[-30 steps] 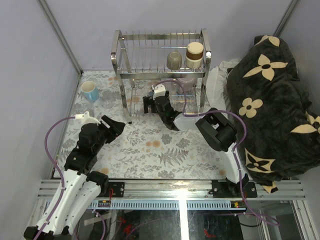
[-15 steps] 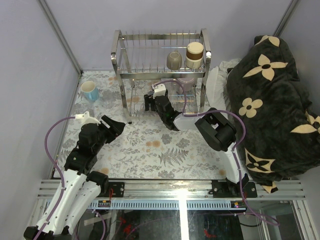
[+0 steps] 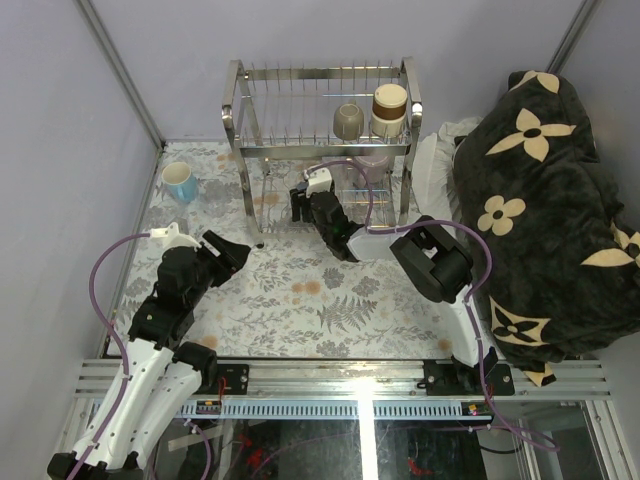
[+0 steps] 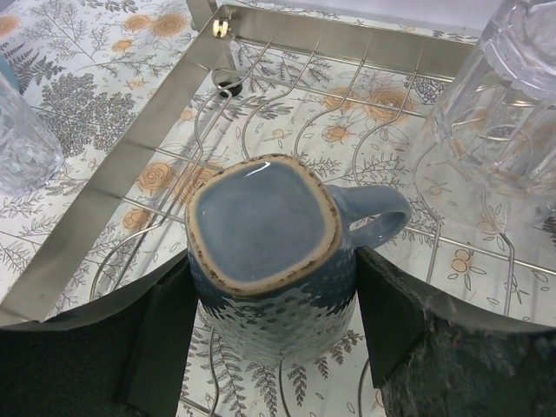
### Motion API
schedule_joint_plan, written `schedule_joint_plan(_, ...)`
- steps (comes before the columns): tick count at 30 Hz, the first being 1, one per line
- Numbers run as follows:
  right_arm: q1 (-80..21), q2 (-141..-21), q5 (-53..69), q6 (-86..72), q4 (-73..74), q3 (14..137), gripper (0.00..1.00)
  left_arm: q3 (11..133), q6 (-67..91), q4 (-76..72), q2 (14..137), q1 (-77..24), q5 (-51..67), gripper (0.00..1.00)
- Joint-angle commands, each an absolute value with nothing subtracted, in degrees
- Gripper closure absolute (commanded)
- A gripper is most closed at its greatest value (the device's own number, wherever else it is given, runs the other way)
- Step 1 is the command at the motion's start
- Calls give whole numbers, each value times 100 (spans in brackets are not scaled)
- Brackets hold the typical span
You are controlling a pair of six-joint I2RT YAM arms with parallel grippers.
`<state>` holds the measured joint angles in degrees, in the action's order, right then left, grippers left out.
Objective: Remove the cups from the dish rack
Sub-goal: Unload the cup from the dish rack.
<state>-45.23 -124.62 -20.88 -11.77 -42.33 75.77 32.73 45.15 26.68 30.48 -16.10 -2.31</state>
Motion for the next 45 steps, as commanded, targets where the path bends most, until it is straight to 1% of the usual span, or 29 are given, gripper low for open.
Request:
schedule_joint_plan(1, -4533, -11964, -2189, -1056, -4602, 7448, 100, 3216, 4465, 2443, 3020, -1643, -176, 34)
schedule_joint_plan(16, -4851, -11007, -2413, -386, -5043, 6796, 100, 3258, 4451, 2462, 3057, -1644, -203, 34)
schedule_joint_plan(23, -5106, -10420, -2662, -248, -5388, 6182, 100, 3291, 4439, 2513, 3048, -1640, -239, 34)
schedule_joint_plan(26, -5177, -9920, -2683, -524, -5451, 5758, 100, 3337, 4422, 2522, 3055, -1644, -225, 34)
schedule_joint_plan(32, -5186, -8510, -2150, -1614, -5552, 4715, 100, 3313, 4456, 2272, 2911, -1645, 131, 34)
schedule_joint_plan(37, -5180, -7402, -1708, -2596, -5720, 3950, 100, 2965, 4943, 1507, 2811, -1644, 969, 32)
schedule_joint_plan(45, -5183, -6082, -1087, -3453, -5686, 3173, 100, 2229, 5973, -815, 2777, -1643, 2451, 32)
